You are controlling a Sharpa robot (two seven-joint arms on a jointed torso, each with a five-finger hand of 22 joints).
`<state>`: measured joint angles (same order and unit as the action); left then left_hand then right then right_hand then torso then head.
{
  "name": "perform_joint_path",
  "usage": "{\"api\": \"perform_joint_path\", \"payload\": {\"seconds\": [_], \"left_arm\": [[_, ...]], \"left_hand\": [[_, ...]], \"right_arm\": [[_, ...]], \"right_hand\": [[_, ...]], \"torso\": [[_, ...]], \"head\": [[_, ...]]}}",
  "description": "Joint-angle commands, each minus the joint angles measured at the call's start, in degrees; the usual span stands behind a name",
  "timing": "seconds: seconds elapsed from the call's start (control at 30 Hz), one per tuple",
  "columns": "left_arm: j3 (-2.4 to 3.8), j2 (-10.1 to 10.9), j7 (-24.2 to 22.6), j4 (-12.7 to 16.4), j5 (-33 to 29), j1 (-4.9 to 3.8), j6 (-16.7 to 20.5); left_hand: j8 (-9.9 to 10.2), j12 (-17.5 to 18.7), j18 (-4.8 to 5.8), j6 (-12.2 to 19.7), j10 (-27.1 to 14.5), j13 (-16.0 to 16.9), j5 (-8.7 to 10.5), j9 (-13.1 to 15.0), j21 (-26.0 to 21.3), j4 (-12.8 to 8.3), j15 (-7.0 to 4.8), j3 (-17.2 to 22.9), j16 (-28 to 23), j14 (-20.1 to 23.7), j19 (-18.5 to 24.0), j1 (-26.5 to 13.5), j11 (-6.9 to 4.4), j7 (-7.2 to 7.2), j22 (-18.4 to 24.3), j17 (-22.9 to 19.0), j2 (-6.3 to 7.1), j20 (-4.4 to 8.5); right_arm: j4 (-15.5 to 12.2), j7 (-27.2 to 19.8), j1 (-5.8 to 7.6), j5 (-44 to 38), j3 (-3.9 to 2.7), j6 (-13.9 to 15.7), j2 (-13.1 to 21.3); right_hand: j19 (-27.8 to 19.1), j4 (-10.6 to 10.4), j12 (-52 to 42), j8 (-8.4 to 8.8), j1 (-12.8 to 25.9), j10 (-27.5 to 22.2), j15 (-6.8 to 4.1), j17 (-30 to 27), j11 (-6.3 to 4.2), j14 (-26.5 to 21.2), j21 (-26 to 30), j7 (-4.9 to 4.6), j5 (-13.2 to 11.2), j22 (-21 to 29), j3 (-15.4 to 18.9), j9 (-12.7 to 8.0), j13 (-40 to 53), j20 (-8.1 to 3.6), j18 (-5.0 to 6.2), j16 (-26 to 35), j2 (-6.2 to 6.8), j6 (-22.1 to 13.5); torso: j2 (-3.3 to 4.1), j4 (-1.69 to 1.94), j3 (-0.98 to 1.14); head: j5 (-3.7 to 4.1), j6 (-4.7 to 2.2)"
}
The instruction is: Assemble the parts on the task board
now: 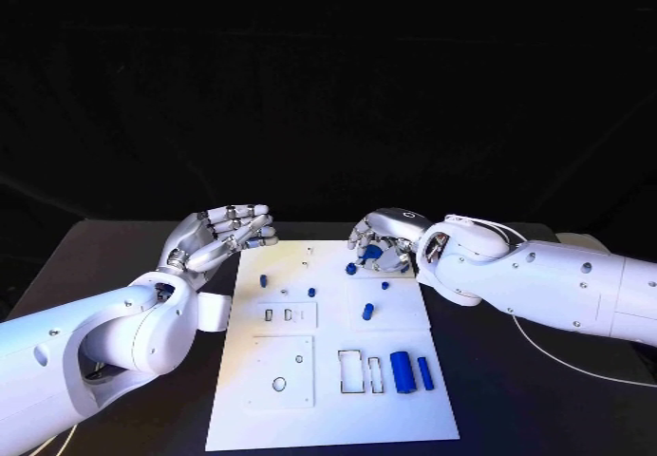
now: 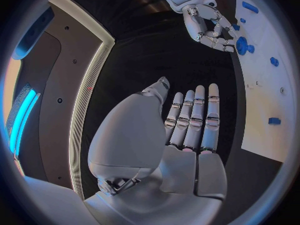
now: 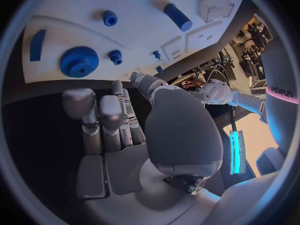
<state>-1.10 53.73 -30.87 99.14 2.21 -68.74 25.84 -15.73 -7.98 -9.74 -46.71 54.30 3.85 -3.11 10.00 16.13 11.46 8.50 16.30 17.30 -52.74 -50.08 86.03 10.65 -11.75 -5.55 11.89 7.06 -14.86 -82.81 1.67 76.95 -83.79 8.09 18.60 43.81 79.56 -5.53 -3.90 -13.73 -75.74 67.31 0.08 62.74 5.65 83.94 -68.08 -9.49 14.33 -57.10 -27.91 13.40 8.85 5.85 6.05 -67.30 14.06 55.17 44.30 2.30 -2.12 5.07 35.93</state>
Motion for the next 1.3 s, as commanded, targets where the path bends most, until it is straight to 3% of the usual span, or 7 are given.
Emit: {"api": "perform_joint_path", "payload": {"seconds": [0.03, 0.23, 0.3, 0.57, 0.87, 1.3], "left_arm": [[0.12, 0.06, -0.26, 0.40, 0.48, -0.12, -1.53], [0.17, 0.15, -0.14, 0.54, 0.48, -0.12, -1.66], [0.17, 0.18, -0.09, 0.55, 0.48, -0.12, -1.72], [0.18, 0.28, 0.06, 0.58, 0.48, -0.12, -1.75], [0.18, 0.38, 0.25, 0.57, 0.48, -0.13, -1.93], [0.19, 0.56, 0.52, 0.59, 0.48, -0.14, -2.16]], "left_hand": [[-0.06, 0.33, -0.90, -0.36, 0.33, -0.08, 0.09, -0.06, 0.39, -0.02, 0.00, 0.34, -0.36, 0.01, -0.43, 0.04, 0.07, -1.51, 0.05, 0.05, 0.46, -0.03], [-0.02, 0.44, -0.89, -0.33, 0.30, -0.09, 0.10, -0.09, 0.41, -0.01, 0.00, 0.33, -0.40, 0.00, -0.53, -0.07, 0.09, -1.54, 0.06, 0.08, 0.54, 0.00], [0.02, 0.51, -0.88, -0.29, 0.27, -0.10, 0.10, -0.10, 0.42, -0.01, 0.01, 0.33, -0.43, 0.00, -0.58, -0.14, 0.11, -1.56, 0.07, 0.09, 0.58, 0.02], [0.09, 0.67, -0.87, -0.22, 0.20, -0.12, 0.10, -0.14, 0.42, -0.01, 0.03, 0.33, -0.49, 0.02, -0.66, -0.25, 0.15, -1.61, 0.09, 0.11, 0.65, 0.04], [0.16, 0.82, -0.85, -0.14, 0.10, -0.14, 0.11, -0.17, 0.41, -0.02, 0.05, 0.34, -0.55, 0.04, -0.72, -0.36, 0.20, -1.67, 0.12, 0.13, 0.70, 0.05], [0.25, 0.99, -0.84, -0.05, -0.01, -0.16, 0.11, -0.21, 0.40, -0.01, 0.08, 0.35, -0.61, 0.05, -0.76, -0.47, 0.25, -1.73, 0.16, 0.16, 0.72, 0.06]], "right_arm": [[-0.33, 3.69, 0.05, -8.11, -0.04, -3.82, -0.29], [-0.55, 4.77, 0.01, -10.52, -0.05, -4.68, -0.63], [-0.54, 5.14, 0.00, -11.10, -0.05, -4.99, -0.71], [-0.21, 5.81, -0.07, -12.77, -0.04, -5.37, -1.07], [0.42, 5.79, -0.38, -13.29, -0.04, -5.29, -1.76], [0.75, 5.92, -0.50, -13.11, -0.04, -4.17, -2.27]], "right_hand": [[1.32, -0.16, 0.13, 0.30, 0.07, -1.25, 0.69, 4.49, 0.10, 2.53, -4.63, -0.47, 0.20, -6.23, -0.34, 0.52, 0.17, 0.29, -1.52, -4.63, 0.65, -0.27], [2.27, -0.18, 0.13, 0.47, -0.06, -2.51, 0.98, 8.24, 0.44, 2.79, -8.70, -0.55, 0.29, -11.80, -0.15, 1.28, 0.43, 0.77, -2.23, -8.59, 0.79, -0.73], [2.70, -0.20, 0.10, 0.42, -0.16, -2.61, 1.04, 9.26, 0.47, 2.92, -9.98, -0.56, 0.38, -13.64, -0.20, 1.56, 0.57, 0.90, -2.48, -9.66, 0.68, -0.66], [3.45, -0.27, 0.04, 0.33, -0.23, -2.64, 1.15, 10.50, 0.50, 3.02, -11.99, -0.58, 0.57, -16.59, -0.33, 2.04, 0.82, 1.09, -2.92, -11.03, 0.56, -0.50], [5.03, -0.25, -0.04, 0.15, -0.55, -2.20, 1.14, 10.34, 0.43, 2.86, -14.77, -0.48, 0.67, -20.91, -1.07, 2.52, 1.04, 1.16, -3.67, -11.28, 0.14, -0.10], [6.32, -0.47, -0.38, -0.63, -0.65, -0.01, 0.75, 10.97, -0.18, 2.92, -17.19, 0.15, -1.14, -24.70, -3.55, 3.73, 1.53, 0.99, -4.30, -12.39, -0.88, 1.40]], "torso": [[0.68, 0.33, -0.16], [0.78, 0.48, -0.25], [1.03, 0.44, -0.25], [1.42, 0.51, -0.21], [1.75, 0.71, -0.22], [2.07, 0.75, -0.26]], "head": [[0.04, -0.01], [0.13, 0.05], [0.09, -0.22], [0.01, -0.46], [0.03, -0.22], [0.06, -0.12]]}}
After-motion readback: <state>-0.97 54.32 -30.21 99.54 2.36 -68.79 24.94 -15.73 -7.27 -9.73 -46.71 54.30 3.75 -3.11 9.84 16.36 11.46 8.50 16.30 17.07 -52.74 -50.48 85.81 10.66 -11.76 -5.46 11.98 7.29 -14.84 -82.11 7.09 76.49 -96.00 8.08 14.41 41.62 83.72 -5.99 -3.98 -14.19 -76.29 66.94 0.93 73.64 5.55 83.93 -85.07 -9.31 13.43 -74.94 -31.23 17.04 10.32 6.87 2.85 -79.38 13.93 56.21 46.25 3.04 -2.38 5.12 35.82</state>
